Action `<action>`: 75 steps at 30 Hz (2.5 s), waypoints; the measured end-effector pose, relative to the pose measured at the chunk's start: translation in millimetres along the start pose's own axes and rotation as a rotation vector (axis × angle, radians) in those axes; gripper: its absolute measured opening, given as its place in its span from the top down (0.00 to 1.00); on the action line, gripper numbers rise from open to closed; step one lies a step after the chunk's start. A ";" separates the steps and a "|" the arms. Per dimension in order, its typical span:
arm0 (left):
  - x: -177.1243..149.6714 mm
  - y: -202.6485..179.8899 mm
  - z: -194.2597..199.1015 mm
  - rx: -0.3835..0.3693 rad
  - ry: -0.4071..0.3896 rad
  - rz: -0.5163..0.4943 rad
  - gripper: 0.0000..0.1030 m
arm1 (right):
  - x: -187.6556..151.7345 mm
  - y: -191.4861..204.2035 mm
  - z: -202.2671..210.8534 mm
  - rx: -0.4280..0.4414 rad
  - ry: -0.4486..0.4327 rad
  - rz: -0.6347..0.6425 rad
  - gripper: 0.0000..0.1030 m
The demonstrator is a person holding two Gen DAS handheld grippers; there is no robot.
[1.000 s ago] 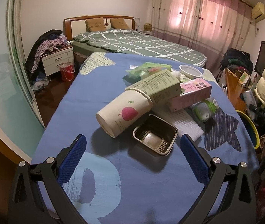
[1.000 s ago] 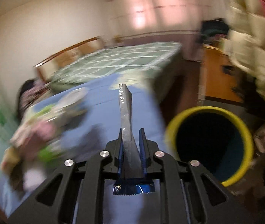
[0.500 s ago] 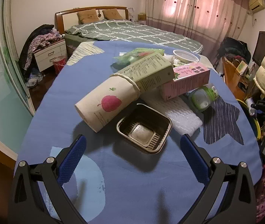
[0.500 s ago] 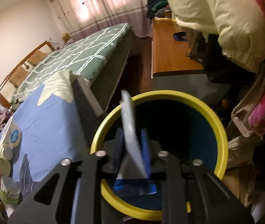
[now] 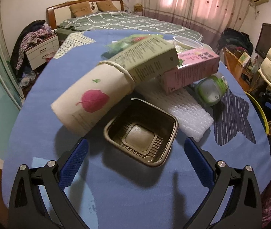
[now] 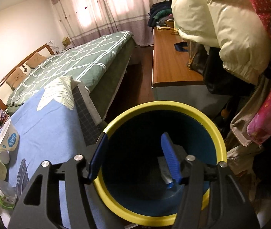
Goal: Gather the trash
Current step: 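Carry the tube over the yellow bin and open the right gripper, then grasp the brown plastic tray with the left gripper, then carry the brown tray over the yellow bin and release it with the left gripper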
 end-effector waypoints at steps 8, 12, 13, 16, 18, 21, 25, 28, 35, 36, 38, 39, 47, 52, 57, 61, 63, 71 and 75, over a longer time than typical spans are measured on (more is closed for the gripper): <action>14.8 -10.7 -27.7 0.007 0.019 -0.046 0.04 | -0.6 1.0 2.5 0.001 -0.003 0.006 0.44; 23.1 -16.1 -36.5 0.001 0.021 -0.061 0.04 | -0.5 1.7 1.9 0.003 -0.001 0.009 0.43; 24.9 -17.2 -38.4 0.000 0.021 -0.066 0.05 | -0.4 1.9 1.8 0.004 -0.001 0.009 0.43; 27.8 -19.7 -43.6 -0.008 0.029 -0.079 0.19 | -0.3 2.1 1.3 0.010 0.002 0.007 0.43; 27.6 -20.2 -45.2 -0.007 0.028 -0.085 0.20 | -0.1 2.3 0.9 0.014 0.002 0.005 0.43; 26.8 -24.2 -44.0 -0.006 0.020 -0.100 0.22 | 0.1 2.6 -0.1 0.020 0.005 0.005 0.43; 26.9 -33.4 -36.8 -0.040 0.019 -0.106 0.23 | 0.5 0.5 3.2 0.025 -0.012 -0.003 0.43; 30.4 -45.4 -23.1 -0.061 -0.002 -0.131 0.23 | -1.3 -1.3 8.9 0.017 -0.027 0.001 0.43; 46.2 -82.9 5.1 -0.131 -0.046 -0.191 0.23 | -6.3 -10.6 37.4 0.056 -0.064 0.013 0.41; 49.3 -91.0 5.9 -0.144 -0.049 -0.204 0.23 | -6.3 -12.6 41.8 0.058 -0.072 0.014 0.40; 57.3 -113.0 4.6 -0.182 -0.050 -0.237 0.23 | -6.2 -20.4 53.5 0.055 -0.097 0.011 0.39; 61.4 -126.3 2.2 -0.200 -0.049 -0.258 0.23 | -6.3 -24.3 58.2 0.052 -0.107 0.009 0.39; 82.5 -242.6 -31.5 -0.342 -0.002 -0.421 0.22 | -4.5 -62.5 80.5 0.010 -0.163 -0.020 0.38; 96.5 -320.0 -58.8 -0.397 0.023 -0.518 0.22 | -2.3 -86.7 83.4 -0.011 -0.171 -0.051 0.38; 104.5 -389.6 -92.3 -0.419 0.053 -0.600 0.21 | -3.0 -104.9 84.8 -0.047 -0.181 -0.063 0.37; 105.2 -432.4 -117.8 -0.426 0.080 -0.641 0.21 | -6.3 -117.1 83.0 -0.060 -0.172 -0.074 0.36; 104.6 -442.1 -125.5 -0.440 0.093 -0.645 0.20 | -7.8 -120.1 82.3 -0.068 -0.169 -0.077 0.36; 107.3 -463.8 -144.9 -0.452 0.116 -0.616 0.09 | -9.3 -125.6 83.5 -0.081 -0.164 -0.076 0.34; 109.6 -440.1 -128.7 -0.448 0.100 -0.587 0.08 | -13.1 -118.2 85.0 -0.062 -0.157 -0.064 0.34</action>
Point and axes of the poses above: each gripper's, at about its wrist camera, not at the fingertips, and z roughly against the way its jaws point, y to its left, x to its top, the point moved 3 cm from there along -z, roughly the way its jaws point, and after that the axes turned 4 degrees about -x, right-handed, at the moved point
